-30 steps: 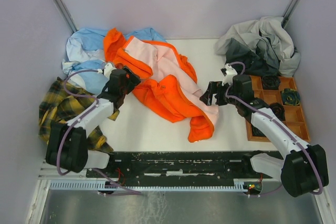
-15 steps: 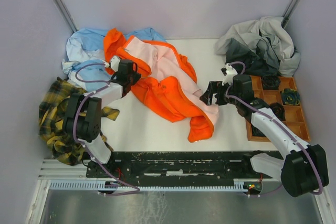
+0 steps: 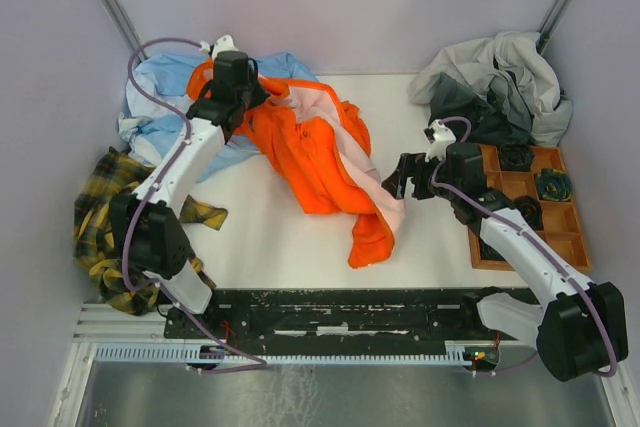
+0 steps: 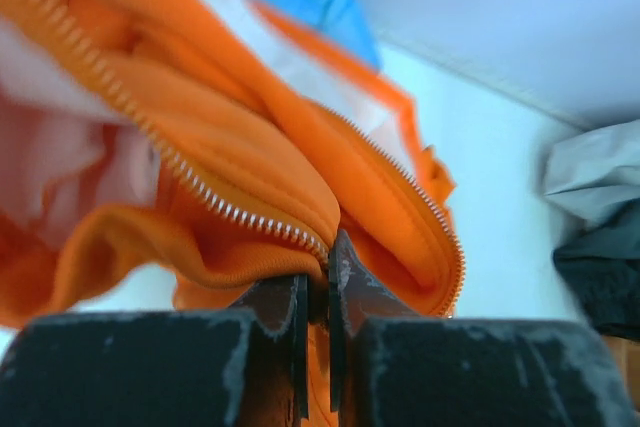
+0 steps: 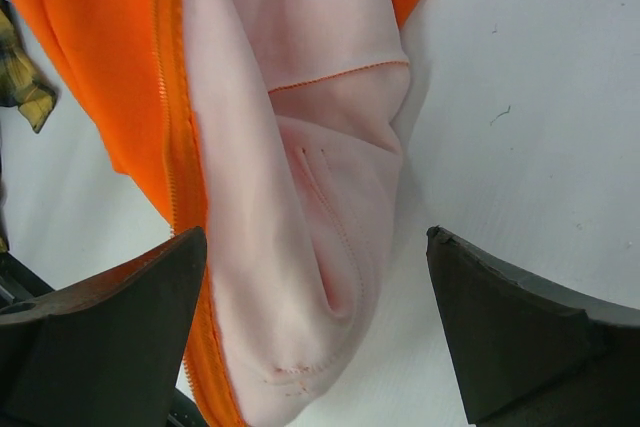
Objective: Zip up the jacket
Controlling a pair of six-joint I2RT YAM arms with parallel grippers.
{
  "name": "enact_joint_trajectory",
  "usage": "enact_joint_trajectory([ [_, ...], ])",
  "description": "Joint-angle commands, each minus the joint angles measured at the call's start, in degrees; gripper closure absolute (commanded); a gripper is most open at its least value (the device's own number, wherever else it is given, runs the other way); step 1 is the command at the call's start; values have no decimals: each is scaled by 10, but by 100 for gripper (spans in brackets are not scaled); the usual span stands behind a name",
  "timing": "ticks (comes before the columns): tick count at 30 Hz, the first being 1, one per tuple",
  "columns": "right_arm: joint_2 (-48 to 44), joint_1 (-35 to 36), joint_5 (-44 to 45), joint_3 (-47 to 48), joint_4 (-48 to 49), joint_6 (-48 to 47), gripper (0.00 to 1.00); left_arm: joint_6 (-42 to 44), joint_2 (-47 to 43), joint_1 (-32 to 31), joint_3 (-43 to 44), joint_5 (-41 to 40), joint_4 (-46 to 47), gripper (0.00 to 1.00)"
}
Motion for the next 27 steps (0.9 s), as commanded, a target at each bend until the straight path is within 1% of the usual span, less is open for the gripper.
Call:
enact_joint_trajectory([
  [1,-21,3,19,0,25,-3,1,136,-38,-26,177,17,-102,97],
  [4,-31,2,30,-3,23,-3,1,180,-18,-59,275,28,-184,97],
  [6,-39,3,40,-5,22,-3,1,209,-13,-92,319,19,-212,97],
  [8,-46,2,49,-6,19,-3,1,234,-13,-126,344,6,-229,97],
  [14,-75,3,91,-16,15,-4,1,301,-22,-242,384,-17,-266,97],
  [18,-96,2,119,-24,17,-3,1,335,-29,-314,408,-8,-284,97],
  [24,-118,2,137,-40,31,-1,1,357,-44,-394,430,30,-285,97],
  [27,-122,3,140,-43,34,-3,1,366,-43,-421,432,31,-291,97],
])
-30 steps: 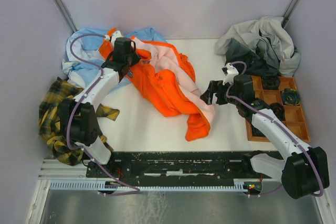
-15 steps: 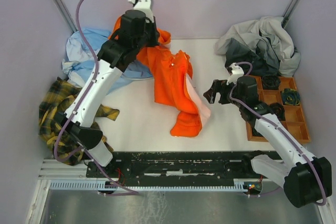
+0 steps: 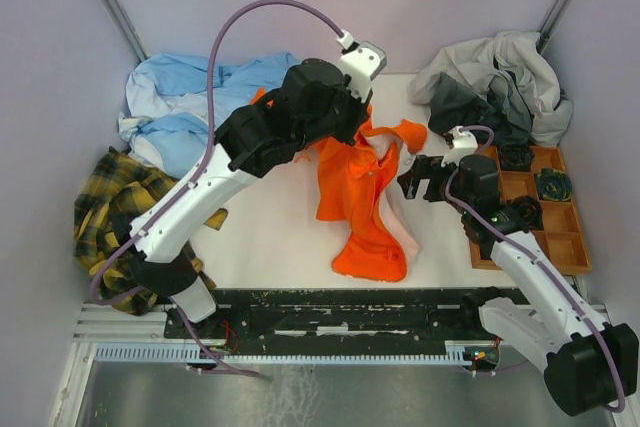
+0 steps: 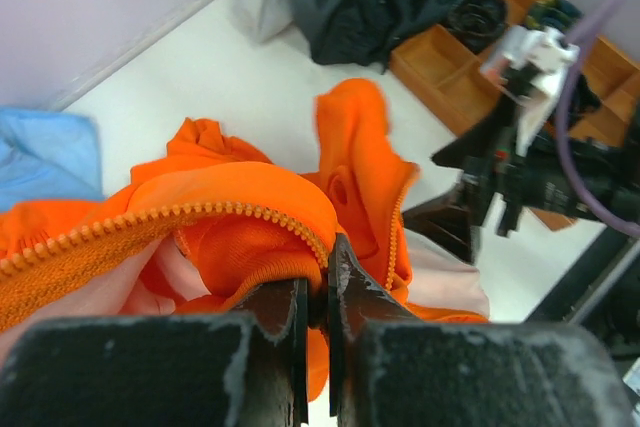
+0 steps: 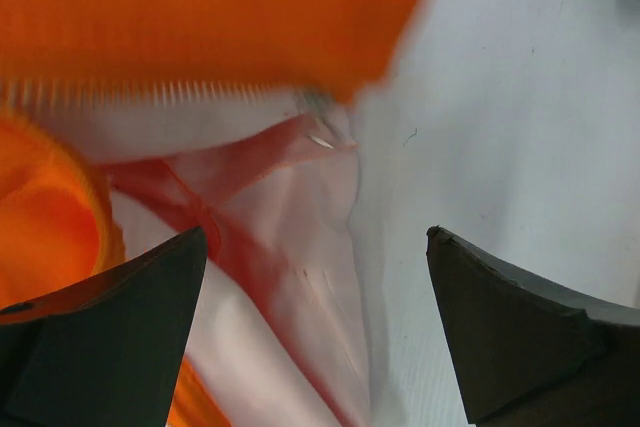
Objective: Zip up the jacket
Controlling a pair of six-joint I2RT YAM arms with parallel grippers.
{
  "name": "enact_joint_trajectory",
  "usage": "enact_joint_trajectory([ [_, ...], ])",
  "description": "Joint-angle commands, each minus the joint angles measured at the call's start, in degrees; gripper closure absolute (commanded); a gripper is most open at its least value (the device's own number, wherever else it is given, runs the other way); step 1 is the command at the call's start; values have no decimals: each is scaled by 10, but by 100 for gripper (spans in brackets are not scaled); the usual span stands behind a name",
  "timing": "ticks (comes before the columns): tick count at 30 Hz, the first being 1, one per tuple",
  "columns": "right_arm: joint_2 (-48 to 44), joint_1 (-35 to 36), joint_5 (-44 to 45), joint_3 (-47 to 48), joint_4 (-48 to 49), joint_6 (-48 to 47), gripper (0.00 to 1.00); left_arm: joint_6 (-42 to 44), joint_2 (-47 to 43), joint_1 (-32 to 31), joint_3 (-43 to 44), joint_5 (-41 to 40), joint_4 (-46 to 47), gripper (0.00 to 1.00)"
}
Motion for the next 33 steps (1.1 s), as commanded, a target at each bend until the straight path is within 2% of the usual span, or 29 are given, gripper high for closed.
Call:
enact_joint_trajectory([
  [1,-14,2,23,-4,31,-3,1,55,-44,-38,39,28,40,97],
  [3,-14,3,22,-4,32,-3,1,53,-51,-39,23,3,39,97],
  [7,-15,2,16,-5,35,-5,1,46,-94,-37,-81,-161,72,97],
  [10,-11,3,1,-8,45,-7,1,29,-126,-7,-167,-247,96,97],
  [17,23,2,-86,-4,81,-17,1,-15,-189,90,-349,-233,165,97],
  [21,49,7,-116,-2,102,-26,1,-33,-201,140,-415,-223,191,97],
  [25,102,31,-155,36,101,-52,1,-35,-196,149,-440,-214,212,97],
  [33,233,100,-223,177,83,-147,1,-47,-202,158,-498,-173,254,97],
])
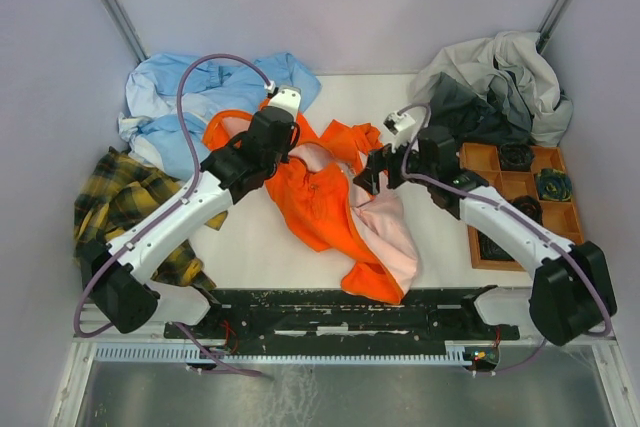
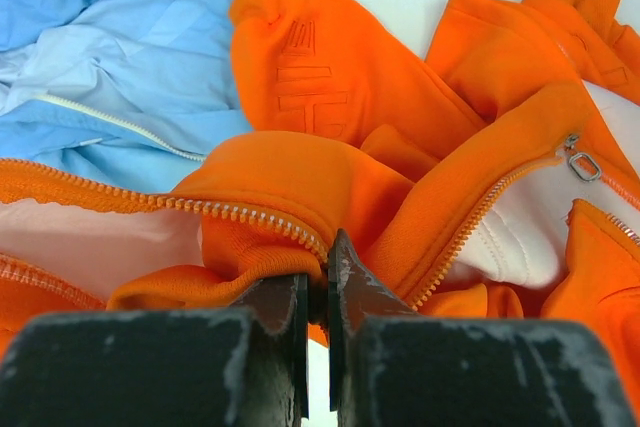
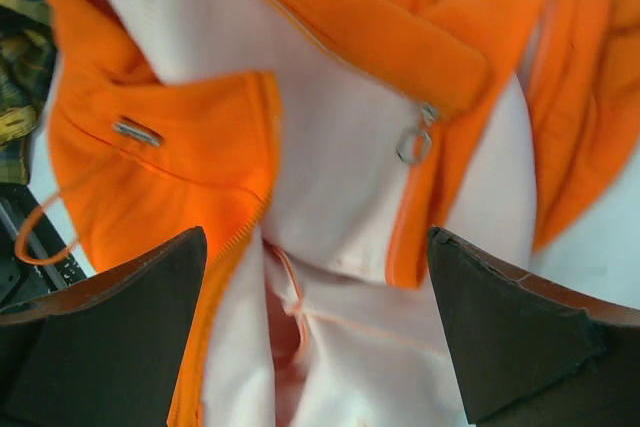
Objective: Zip up the jacket
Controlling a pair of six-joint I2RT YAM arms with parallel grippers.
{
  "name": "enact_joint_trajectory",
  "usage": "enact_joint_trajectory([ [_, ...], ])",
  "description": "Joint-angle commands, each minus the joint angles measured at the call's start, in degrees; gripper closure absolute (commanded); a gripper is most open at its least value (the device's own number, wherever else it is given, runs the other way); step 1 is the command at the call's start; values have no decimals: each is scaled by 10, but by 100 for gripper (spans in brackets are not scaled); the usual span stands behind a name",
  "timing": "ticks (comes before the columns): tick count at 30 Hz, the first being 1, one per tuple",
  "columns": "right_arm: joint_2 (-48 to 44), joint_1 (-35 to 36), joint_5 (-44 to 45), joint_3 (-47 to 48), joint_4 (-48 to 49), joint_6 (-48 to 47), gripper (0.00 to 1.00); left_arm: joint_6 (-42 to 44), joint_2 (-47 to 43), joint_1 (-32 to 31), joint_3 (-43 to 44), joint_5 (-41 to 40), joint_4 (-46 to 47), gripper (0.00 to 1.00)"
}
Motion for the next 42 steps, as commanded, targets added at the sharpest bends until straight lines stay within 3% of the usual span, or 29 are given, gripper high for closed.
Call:
enact_joint_trajectory([
  [1,61,39,-62,94,34,-77,1,-36,-26,5,-24,21,65,97],
  [8,158,90,-86,174,95,-126,1,-46,-38,8,-48,51,78,96],
  [17,282,99,4,253,157,-138,3,-63,-64,7,-74,92,86,95],
  [21,319,99,15,275,152,-147,19,-76,-79,7,-91,103,88,92],
  [27,290,98,60,245,139,-158,68,-119,-96,7,-111,96,72,71],
  [30,271,97,107,240,94,-169,99,-144,-112,7,-125,106,65,57],
  [36,231,86,224,222,30,-171,100,-211,-169,8,-173,122,46,33],
  [42,206,50,294,208,-22,-122,100,-306,-244,7,-252,155,41,24],
])
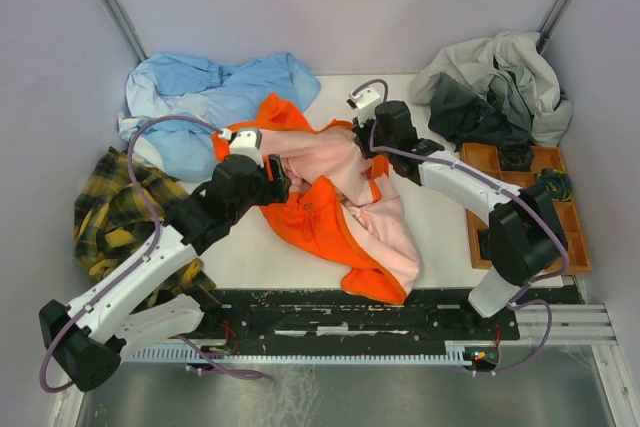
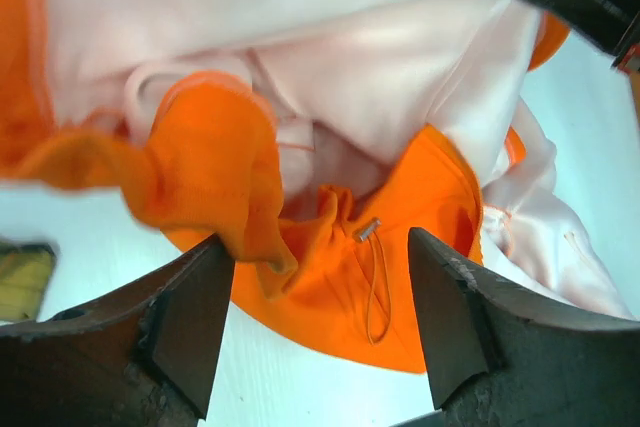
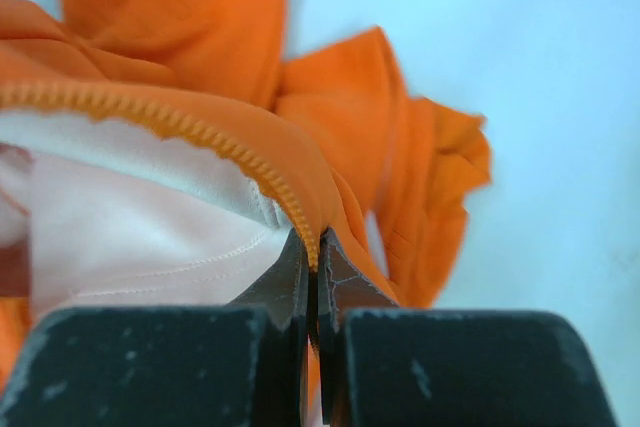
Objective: Zip up the jacket
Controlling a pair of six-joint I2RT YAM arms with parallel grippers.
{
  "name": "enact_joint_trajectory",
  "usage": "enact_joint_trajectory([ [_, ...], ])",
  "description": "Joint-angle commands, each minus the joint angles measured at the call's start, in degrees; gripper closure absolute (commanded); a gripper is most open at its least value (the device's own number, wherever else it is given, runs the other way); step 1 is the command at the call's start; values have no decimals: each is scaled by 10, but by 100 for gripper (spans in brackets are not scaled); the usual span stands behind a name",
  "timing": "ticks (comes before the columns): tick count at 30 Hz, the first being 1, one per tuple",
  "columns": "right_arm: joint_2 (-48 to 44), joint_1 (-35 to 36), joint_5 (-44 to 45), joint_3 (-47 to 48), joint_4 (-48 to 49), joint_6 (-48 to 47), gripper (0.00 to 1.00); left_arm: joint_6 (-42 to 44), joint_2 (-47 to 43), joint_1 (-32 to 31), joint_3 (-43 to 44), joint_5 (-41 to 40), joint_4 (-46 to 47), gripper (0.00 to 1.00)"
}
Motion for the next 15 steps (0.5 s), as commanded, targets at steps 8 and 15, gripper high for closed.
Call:
enact_joint_trajectory([
  [8,-74,-51,96,-59,-39,68,100,-188,-75,0,-148,-12,10,21],
  [15,-94,-53,84,-108,-18,94,100,-226,-7,1,-211,26,167,21],
])
